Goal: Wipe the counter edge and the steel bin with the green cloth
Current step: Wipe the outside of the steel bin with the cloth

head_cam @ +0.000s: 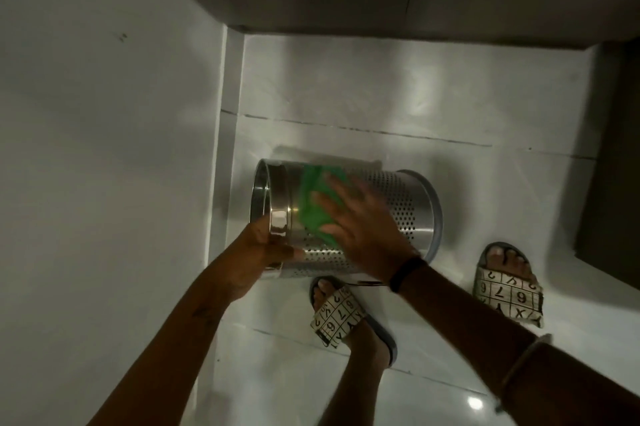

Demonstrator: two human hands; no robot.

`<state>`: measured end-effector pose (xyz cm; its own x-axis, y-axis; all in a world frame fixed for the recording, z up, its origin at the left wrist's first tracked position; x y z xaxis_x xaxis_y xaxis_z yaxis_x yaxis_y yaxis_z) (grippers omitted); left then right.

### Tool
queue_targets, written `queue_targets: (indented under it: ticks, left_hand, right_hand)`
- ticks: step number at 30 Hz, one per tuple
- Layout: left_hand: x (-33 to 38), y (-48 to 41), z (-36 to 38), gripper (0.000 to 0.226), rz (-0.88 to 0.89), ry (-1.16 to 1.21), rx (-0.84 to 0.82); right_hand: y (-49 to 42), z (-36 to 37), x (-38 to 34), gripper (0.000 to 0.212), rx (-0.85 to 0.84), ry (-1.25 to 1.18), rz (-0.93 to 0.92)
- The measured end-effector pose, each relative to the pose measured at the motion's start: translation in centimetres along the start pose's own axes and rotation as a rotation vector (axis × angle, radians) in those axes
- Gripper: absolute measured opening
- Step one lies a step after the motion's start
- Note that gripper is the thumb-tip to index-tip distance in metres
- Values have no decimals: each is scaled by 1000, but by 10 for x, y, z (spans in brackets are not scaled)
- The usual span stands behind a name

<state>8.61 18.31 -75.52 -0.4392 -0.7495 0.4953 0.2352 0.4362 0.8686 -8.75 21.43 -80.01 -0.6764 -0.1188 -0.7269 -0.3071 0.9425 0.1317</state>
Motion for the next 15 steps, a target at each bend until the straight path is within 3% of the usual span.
queue_targets:
  ticks: [1, 3, 5, 9, 12, 15]
  left_hand:
    - [3, 1, -5, 30, -6, 9, 66]
    - [9, -3, -7, 18, -20, 1, 175]
    - [17, -11, 5, 19, -44, -28, 148]
    - [40, -19, 28, 24, -22, -61, 145]
    - [44, -14, 41, 17, 86, -24, 165]
    - [37, -14, 52, 18, 167, -1, 90]
  right_hand:
    - [14, -2, 27, 40, 12, 44, 101]
    - [36, -15, 82, 49, 28, -2, 504]
    - [32, -22, 102, 53, 23, -134, 721]
    - [-44, -31, 37, 40, 62, -443, 396]
    - [-72, -43, -7, 46, 104, -366, 171]
    - [-42, -52, 1, 53, 178, -214, 110]
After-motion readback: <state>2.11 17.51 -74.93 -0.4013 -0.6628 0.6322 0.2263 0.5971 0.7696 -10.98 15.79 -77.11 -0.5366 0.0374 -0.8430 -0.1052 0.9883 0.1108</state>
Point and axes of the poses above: each hand's wrist, its own y-axis away from the middle knuckle, its own z-axis out of the palm, x = y × z, the point moved 4 cm from there along -y, towards the middle knuckle, and after that the axes turned 3 degrees about -y, right-handed, at the moved point
